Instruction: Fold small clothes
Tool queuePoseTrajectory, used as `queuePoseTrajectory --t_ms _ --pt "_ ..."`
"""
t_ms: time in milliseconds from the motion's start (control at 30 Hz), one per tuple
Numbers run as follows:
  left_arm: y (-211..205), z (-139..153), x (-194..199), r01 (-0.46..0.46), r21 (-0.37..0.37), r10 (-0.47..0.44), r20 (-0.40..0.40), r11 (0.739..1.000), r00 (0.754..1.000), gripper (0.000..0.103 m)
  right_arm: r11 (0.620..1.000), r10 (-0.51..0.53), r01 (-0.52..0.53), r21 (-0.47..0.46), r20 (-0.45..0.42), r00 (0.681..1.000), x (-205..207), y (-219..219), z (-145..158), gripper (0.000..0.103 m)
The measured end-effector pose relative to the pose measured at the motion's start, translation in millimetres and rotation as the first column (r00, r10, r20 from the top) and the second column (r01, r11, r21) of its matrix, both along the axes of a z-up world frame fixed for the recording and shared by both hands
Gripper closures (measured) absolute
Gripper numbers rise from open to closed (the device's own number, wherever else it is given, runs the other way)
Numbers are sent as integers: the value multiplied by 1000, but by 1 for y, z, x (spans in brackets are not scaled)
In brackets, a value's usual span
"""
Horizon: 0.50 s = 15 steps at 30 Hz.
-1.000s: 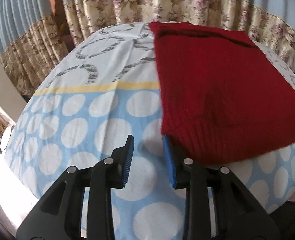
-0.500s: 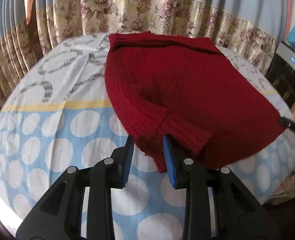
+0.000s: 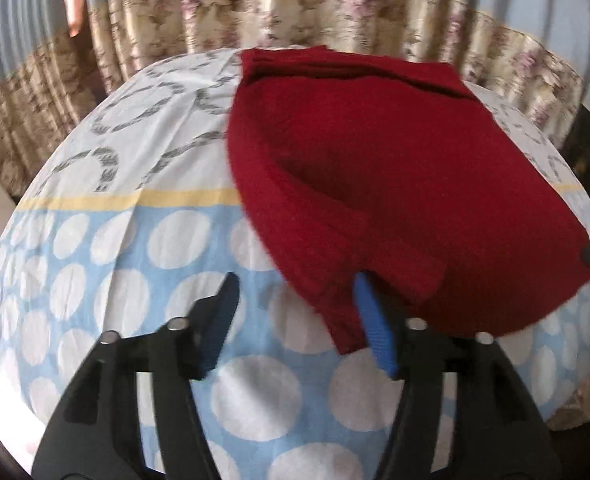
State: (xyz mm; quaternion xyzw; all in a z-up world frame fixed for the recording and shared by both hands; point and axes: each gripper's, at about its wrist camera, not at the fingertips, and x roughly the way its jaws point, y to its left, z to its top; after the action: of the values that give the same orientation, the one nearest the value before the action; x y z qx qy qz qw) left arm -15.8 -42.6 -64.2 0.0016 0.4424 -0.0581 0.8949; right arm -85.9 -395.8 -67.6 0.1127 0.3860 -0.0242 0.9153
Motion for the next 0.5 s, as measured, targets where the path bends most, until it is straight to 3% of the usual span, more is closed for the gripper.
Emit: queuePoseTrajectory --t_ms 67,167,233,500 --pt "4 -2 -1 -10 -36 9 -15 999 1000 41 1000 0 0 -1 0 1000 1 0 -1 52" --pt "3 -2 1 14 -78 -15 -8 997 1000 53 1000 3 -3 5 -4 1000 2 0 -3 52" --pt "0 -2 0 52 -120 -52 0 991 999 76 1000 6 -6 3 -2 1000 3 0 -3 52" --pt "-6 1 1 59 -113 -58 19 992 998 96 1000 5 -5 10 3 1000 1 0 -1 52"
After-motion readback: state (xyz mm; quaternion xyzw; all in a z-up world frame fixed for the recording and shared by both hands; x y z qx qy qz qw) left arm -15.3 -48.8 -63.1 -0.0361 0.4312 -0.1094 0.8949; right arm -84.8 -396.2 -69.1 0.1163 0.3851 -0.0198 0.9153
